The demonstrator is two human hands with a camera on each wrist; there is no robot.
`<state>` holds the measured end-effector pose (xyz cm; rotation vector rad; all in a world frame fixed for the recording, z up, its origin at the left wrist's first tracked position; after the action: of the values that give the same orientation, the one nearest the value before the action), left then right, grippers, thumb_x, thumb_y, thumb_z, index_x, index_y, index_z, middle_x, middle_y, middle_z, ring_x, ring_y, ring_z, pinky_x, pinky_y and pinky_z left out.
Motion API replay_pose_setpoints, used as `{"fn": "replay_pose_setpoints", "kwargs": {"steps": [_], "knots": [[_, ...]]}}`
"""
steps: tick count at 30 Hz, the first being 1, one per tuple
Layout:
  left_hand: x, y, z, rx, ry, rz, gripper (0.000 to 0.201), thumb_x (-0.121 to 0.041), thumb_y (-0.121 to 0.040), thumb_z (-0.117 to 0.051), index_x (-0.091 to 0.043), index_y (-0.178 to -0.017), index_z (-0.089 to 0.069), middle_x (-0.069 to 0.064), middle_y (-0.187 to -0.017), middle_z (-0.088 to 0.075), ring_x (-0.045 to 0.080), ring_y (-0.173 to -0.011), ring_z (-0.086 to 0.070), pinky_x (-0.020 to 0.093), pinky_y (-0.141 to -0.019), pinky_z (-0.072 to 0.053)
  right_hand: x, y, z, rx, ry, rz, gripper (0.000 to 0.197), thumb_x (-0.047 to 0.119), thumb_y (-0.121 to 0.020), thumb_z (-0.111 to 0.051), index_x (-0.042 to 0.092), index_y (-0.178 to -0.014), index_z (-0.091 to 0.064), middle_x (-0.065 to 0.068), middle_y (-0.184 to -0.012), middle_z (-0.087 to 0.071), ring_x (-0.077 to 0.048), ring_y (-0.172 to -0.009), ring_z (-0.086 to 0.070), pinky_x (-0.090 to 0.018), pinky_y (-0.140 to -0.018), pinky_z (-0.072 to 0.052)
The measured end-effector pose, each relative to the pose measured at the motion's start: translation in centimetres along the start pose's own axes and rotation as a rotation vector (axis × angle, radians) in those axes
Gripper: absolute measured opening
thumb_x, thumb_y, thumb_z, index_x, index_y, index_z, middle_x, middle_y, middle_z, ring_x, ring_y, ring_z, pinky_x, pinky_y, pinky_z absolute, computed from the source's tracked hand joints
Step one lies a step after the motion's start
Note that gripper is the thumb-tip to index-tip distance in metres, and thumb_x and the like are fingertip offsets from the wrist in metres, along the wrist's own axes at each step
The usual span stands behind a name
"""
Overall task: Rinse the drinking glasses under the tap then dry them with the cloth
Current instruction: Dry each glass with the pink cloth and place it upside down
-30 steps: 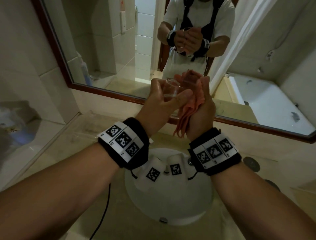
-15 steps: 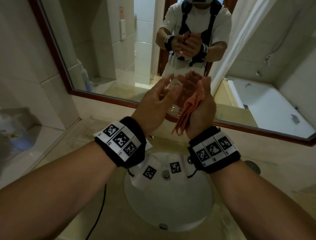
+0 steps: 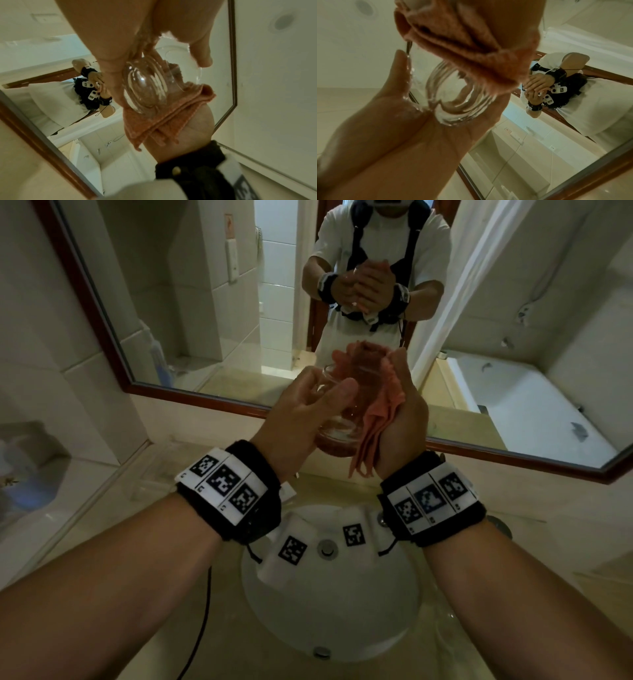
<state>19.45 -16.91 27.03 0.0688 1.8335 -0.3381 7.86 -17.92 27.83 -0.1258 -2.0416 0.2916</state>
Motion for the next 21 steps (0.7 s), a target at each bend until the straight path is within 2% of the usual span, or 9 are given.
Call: {"fn": "replay_pose_setpoints", "kwargs": {"steps": [3, 5, 8, 11, 14, 15, 17, 19, 21], "knots": [[0.1, 0.3, -0.4, 0.047, 0.038, -0.005, 0.043, -0.031, -0.094, -0.052, -0.004, -0.127, -0.054, 0.009, -0.109, -0.07, 0.027, -0.1, -0.068, 0.045, -0.088, -0.055, 0.0, 0.0, -0.2, 0.017, -0.031, 0.006, 0.054, 0.042, -0.105, -0.028, 0.0, -0.119, -0.06, -0.023, -0.12, -0.063, -0.038, -0.113, -0.06, -0.059, -0.106, -0.042], [0.0, 0.4, -0.6, 0.039, -0.011, -0.02, 0.045, -0.041, -0.096, -0.051, -0.009, -0.126, -0.058, 0.01, -0.111, -0.07, 0.027, -0.102, -0.068, 0.045, -0.089, -0.053, 0.1, 0.0, -0.3, -0.018, -0.045, -0.004, 0.053, 0.04, -0.107, -0.026, 0.001, -0.117, -0.06, -0.021, -0.119, -0.064, -0.037, -0.112, -0.059, -0.054, -0.104, -0.045], [-0.3, 0.5, -0.6, -0.027, -0.156, -0.03, 0.064, -0.062, -0.091, -0.044, -0.011, -0.128, -0.055, 0.01, -0.111, -0.072, 0.029, -0.103, -0.07, 0.051, -0.097, -0.052, 0.2, 0.3, -0.3, -0.062, -0.003, 0.012, 0.049, 0.037, -0.109, -0.025, 0.006, -0.109, -0.064, -0.011, -0.104, -0.073, -0.024, -0.094, -0.07, -0.04, -0.089, -0.056], [-0.5, 0.4, -0.3, -0.093, -0.263, -0.038, 0.046, -0.054, -0.103, -0.028, -0.015, -0.125, -0.037, -0.003, -0.08, -0.073, 0.007, -0.068, -0.071, 0.032, -0.065, -0.057, 0.1, 0.5, -0.4, -0.077, 0.099, 0.075, 0.044, 0.034, -0.11, -0.024, 0.013, -0.104, -0.063, 0.003, -0.085, -0.074, -0.011, -0.073, -0.069, -0.028, -0.072, -0.058], [-1.0, 0.6, -0.5, -0.106, -0.38, -0.029, 0.051, -0.047, -0.105, -0.018, -0.006, -0.127, -0.038, -0.002, -0.09, -0.066, -0.004, -0.064, -0.067, 0.009, -0.056, -0.05, 0.2, 1.0, -0.7, -0.091, 0.183, 0.15, 0.036, 0.033, -0.109, -0.025, 0.018, -0.105, -0.058, 0.005, -0.08, -0.064, -0.001, -0.064, -0.064, -0.02, -0.064, -0.055], [-1.2, 0.8, -0.6, -0.107, -0.404, -0.034, 0.057, -0.048, -0.104, -0.017, -0.002, -0.127, -0.042, -0.004, -0.093, -0.064, -0.007, -0.067, -0.066, 0.006, -0.058, -0.048, 0.3, 1.1, -0.8, -0.094, 0.216, 0.177, 0.035, 0.035, -0.108, -0.026, 0.019, -0.105, -0.057, 0.007, -0.079, -0.063, -0.001, -0.062, -0.062, -0.021, -0.064, -0.055], [-1.4, 1.0, -1.0, -0.106, -0.389, -0.029, 0.057, -0.052, -0.102, -0.022, -0.004, -0.125, -0.043, -0.003, -0.096, -0.064, -0.003, -0.074, -0.066, 0.009, -0.061, -0.05, 0.6, 1.1, -1.1, -0.091, 0.295, 0.233, 0.035, 0.039, -0.102, -0.029, 0.02, -0.108, -0.057, 0.007, -0.081, -0.065, -0.009, -0.069, -0.064, -0.035, -0.07, -0.058], [-1.7, 1.1, -1.7, -0.105, -0.289, -0.03, 0.044, -0.049, -0.099, -0.04, -0.009, -0.116, -0.041, -0.003, -0.09, -0.062, -0.001, -0.07, -0.065, 0.013, -0.057, -0.051, 1.1, 1.1, -1.5, -0.098, 0.314, 0.273, 0.038, 0.041, -0.1, -0.03, 0.018, -0.11, -0.058, -0.006, -0.095, -0.065, -0.023, -0.082, -0.065, -0.05, -0.082, -0.058], [-2.2, 1.0, -2.3, -0.096, -0.245, -0.061, 0.045, -0.042, -0.089, -0.058, -0.007, -0.111, -0.039, 0.0, -0.089, -0.062, 0.0, -0.069, -0.067, 0.011, -0.058, -0.05, 1.7, 1.1, -1.5, -0.094, 0.271, 0.289, 0.037, 0.038, -0.103, -0.029, 0.018, -0.108, -0.061, -0.013, -0.103, -0.066, -0.027, -0.092, -0.066, -0.05, -0.088, -0.056]]}}
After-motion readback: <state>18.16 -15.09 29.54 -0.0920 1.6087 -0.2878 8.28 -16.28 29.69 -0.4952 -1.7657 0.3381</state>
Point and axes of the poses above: each hand's wrist, its own y-axis away from the middle knuckle, its own z-axis out of the back of the hand, x = y × z, the point moved 4 cm from there along -y, towards the middle knuckle
